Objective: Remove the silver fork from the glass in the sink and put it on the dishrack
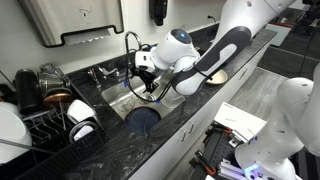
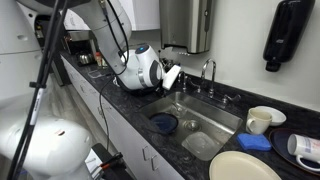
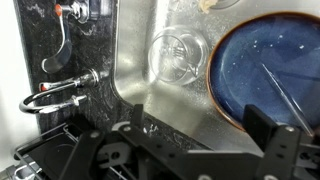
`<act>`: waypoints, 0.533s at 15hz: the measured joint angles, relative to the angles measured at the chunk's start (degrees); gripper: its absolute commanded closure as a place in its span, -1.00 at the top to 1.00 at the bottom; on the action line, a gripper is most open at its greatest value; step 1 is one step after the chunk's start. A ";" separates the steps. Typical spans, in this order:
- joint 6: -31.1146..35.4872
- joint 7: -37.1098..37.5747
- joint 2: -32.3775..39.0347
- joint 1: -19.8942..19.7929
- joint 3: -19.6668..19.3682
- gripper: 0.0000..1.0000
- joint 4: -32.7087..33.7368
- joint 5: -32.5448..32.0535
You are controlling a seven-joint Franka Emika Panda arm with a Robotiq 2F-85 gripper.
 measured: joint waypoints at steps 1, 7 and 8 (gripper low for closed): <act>0.00 0.03 0.72 0.08 -0.90 1.00 0.83 -1.09; -0.02 -0.28 7.32 -0.08 -0.45 1.00 3.61 -1.71; -0.02 -0.32 8.49 -0.28 0.40 1.00 3.96 -1.69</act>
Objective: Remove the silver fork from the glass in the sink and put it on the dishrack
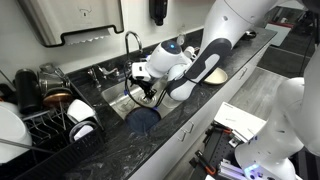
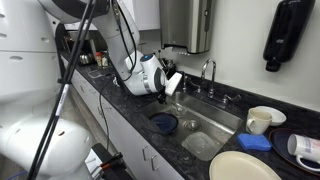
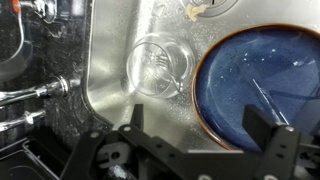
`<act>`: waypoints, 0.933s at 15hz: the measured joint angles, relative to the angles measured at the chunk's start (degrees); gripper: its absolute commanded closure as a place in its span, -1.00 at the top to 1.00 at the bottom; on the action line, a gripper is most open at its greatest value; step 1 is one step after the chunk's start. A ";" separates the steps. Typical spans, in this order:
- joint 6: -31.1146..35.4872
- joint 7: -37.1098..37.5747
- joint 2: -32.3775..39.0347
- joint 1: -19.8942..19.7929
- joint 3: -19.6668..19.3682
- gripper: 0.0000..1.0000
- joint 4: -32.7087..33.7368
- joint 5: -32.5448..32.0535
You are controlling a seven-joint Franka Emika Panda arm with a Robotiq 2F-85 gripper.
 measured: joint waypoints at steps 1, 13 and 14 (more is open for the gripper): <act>0.00 -0.02 0.98 -0.20 0.74 1.00 0.41 0.00; 0.55 0.85 12.09 -1.55 0.80 0.76 10.61 0.81; 0.33 0.85 12.71 -2.19 1.69 0.46 11.08 0.94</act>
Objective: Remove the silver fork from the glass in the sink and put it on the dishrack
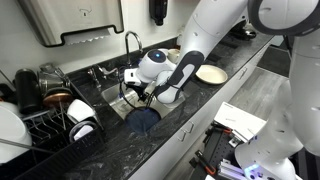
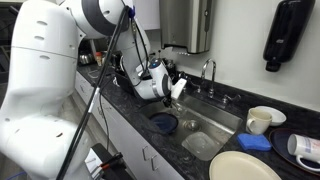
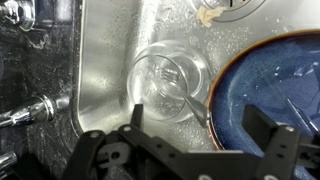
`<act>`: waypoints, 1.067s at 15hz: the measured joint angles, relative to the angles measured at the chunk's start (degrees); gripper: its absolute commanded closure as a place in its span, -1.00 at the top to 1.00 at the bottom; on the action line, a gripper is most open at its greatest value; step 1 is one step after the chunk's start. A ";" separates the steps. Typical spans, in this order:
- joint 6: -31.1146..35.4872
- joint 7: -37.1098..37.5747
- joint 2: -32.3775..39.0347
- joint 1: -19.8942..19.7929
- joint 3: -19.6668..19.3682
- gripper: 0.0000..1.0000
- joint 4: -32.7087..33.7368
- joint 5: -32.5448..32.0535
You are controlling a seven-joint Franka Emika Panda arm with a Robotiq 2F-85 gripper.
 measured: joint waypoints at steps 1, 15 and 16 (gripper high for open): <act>-0.18 0.00 0.57 -0.54 0.66 0.32 0.40 0.09; -0.83 1.20 2.37 -1.21 0.91 -0.98 3.07 0.50; -0.85 1.20 2.37 -1.30 1.05 -0.98 3.19 0.50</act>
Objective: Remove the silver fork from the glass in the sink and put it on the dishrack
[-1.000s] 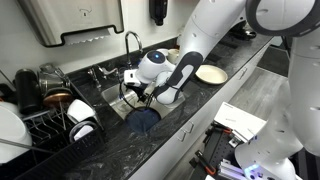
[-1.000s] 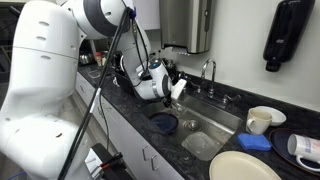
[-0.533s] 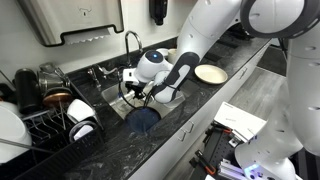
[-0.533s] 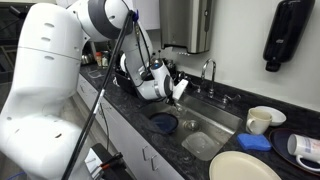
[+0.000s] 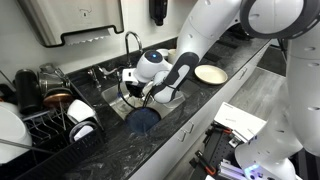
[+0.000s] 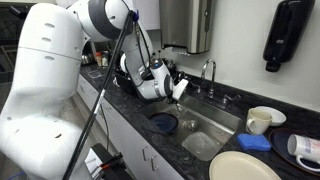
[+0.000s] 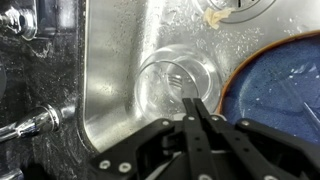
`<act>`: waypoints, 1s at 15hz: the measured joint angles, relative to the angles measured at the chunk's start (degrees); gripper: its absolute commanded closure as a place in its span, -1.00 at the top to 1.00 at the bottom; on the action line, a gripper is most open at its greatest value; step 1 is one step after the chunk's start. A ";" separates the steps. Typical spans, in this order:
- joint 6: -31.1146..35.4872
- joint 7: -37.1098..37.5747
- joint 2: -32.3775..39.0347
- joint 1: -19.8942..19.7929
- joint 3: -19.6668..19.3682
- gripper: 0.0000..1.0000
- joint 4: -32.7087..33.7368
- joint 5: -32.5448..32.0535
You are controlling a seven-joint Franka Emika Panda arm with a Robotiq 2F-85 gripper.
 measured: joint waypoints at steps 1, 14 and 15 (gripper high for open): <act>-0.01 0.16 0.00 -0.51 0.58 -0.98 0.04 -0.30; -0.33 0.08 -7.18 -2.07 -2.72 -0.98 -0.56 -2.10; -0.62 -0.08 -7.86 -1.99 -2.84 -0.98 -1.04 -2.12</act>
